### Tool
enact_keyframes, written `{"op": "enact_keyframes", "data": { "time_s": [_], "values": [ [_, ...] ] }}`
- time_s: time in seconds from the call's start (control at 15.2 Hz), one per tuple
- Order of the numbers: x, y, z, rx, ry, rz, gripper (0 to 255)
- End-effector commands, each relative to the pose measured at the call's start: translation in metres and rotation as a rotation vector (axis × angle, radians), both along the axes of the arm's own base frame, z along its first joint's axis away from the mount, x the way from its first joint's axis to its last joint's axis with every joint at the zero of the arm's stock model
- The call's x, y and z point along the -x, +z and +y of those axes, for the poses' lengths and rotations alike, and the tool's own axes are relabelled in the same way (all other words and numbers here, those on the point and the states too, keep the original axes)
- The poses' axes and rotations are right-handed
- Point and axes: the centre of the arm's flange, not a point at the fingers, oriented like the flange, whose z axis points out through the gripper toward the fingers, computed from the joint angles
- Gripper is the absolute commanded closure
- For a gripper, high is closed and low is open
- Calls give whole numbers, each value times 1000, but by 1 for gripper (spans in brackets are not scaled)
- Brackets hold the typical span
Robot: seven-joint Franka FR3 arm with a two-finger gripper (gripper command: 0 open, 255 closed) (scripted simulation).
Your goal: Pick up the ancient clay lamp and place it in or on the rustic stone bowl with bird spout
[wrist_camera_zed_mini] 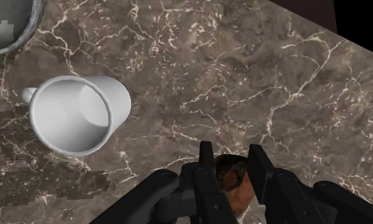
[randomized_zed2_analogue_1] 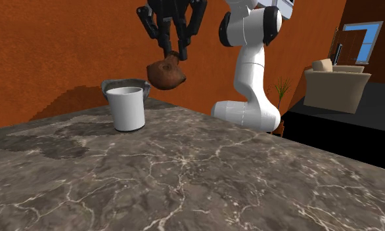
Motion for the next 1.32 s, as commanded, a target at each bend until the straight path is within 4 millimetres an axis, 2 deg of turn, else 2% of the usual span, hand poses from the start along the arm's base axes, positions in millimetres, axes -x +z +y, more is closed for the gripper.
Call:
{"op": "enact_keyframes", "data": {
  "time_s": [0.0,1.25],
  "values": [
    [0,6,0,0,0,0,255],
    [193,10,-160,0,0,0,255]
  ]
}}
